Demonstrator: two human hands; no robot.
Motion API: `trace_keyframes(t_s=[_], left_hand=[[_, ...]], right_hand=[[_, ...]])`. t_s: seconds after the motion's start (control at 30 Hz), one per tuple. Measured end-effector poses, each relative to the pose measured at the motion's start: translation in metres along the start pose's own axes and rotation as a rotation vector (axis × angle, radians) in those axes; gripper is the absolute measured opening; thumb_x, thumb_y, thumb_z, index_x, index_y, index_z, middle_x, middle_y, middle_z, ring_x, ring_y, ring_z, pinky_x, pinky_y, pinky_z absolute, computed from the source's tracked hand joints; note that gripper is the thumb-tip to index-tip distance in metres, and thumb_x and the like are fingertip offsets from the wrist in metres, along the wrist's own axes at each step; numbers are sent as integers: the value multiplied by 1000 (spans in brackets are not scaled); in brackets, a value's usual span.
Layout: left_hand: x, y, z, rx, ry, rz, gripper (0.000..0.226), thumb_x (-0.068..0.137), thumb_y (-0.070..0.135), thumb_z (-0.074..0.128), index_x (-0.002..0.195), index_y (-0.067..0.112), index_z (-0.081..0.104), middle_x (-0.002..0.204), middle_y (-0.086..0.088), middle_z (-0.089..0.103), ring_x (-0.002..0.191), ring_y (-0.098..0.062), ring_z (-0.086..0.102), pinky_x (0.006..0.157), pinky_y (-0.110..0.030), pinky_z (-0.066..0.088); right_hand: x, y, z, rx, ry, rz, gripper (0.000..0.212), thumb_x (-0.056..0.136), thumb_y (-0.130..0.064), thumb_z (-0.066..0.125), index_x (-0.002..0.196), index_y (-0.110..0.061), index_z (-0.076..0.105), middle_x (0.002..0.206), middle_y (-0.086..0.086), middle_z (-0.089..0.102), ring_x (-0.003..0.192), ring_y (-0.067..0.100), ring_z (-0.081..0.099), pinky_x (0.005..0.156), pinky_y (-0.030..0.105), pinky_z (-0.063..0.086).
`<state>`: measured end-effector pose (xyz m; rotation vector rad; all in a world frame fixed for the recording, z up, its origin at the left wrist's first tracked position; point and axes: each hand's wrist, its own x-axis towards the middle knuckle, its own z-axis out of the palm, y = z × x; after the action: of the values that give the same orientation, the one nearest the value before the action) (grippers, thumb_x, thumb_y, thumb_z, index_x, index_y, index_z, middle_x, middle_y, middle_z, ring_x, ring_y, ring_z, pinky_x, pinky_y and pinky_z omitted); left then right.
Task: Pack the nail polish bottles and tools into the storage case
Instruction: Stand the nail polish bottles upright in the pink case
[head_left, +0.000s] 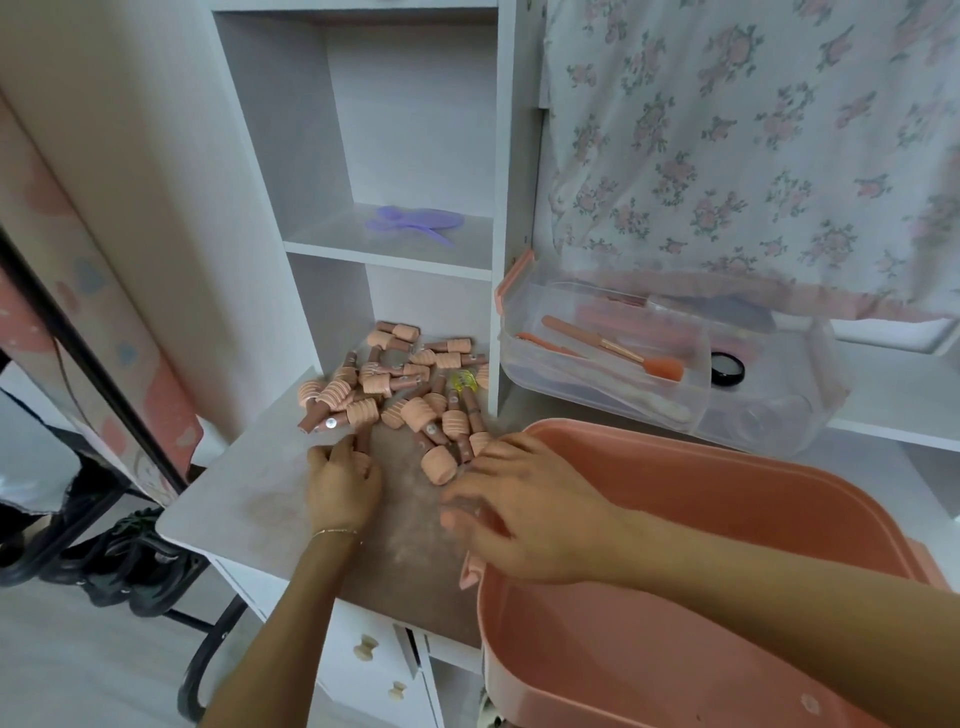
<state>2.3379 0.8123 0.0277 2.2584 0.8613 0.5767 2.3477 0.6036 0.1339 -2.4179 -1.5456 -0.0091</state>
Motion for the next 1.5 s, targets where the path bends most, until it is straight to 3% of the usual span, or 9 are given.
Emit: trace_keyframes(t_s=[0.27,0.43,0.67,0.77,0.87,0.97,1.07,1.27,1.5], left_hand=[[-22,-20,-19,-820,206,-155,23,91,-2,49,103,14,37,97,-14,56,68,-5,62,66,-15,49],[-20,-28,-16,-734,117,-75,26,93,3,49,112,11,34,75,-9,60,55,1,61,59,-10,49],[-15,-20,-15,-648,80,-18,31,94,7,48,121,18,38,77,-4,59,65,-12,60,63,-17,49],[-16,-23,-19,-632,70,-22,29,93,7,48,120,14,42,77,-2,60,66,-13,60,67,-24,48],[-15,-30,-21,-599,67,-25,30,93,8,49,122,12,43,77,-2,61,67,-14,61,70,-30,50],[-14,-32,-19,-577,66,-28,32,93,8,50,123,12,43,78,-2,61,67,-12,62,68,-28,49],[-13,-29,-18,-560,71,-30,32,93,7,50,124,11,43,78,0,60,67,-12,61,67,-26,48],[-17,-12,-26,-607,51,-85,26,92,3,50,117,4,43,82,-12,60,78,-32,62,82,-47,51],[-64,22,-57,-871,-51,-48,11,91,14,54,102,11,56,77,-10,66,37,-9,45,37,-17,35]], right_hand=[[113,26,4,276,-183,275,27,89,-13,49,112,-9,62,111,13,65,82,20,59,71,23,46],[172,43,33,1,-351,349,39,89,-21,55,124,-6,49,125,15,54,108,28,54,79,28,42],[186,42,48,-103,-419,354,17,88,-7,51,102,0,56,96,12,58,85,25,57,44,22,26],[184,41,47,-70,-405,349,30,88,-11,53,62,-13,40,66,2,41,58,15,40,44,22,24],[183,39,37,8,-328,295,24,86,-14,57,65,-8,49,78,10,53,73,23,51,51,25,32],[173,43,15,206,-111,224,15,80,-15,67,92,-6,64,91,1,53,86,16,50,61,18,34],[150,43,-15,472,65,191,16,74,-7,69,82,-21,68,80,-14,56,84,11,54,63,8,37],[82,30,-62,980,205,210,10,83,-7,63,79,-17,62,81,2,64,77,20,63,73,32,55],[-20,23,-62,1390,74,356,21,71,-23,60,82,-4,61,63,5,52,49,9,44,44,18,32]])
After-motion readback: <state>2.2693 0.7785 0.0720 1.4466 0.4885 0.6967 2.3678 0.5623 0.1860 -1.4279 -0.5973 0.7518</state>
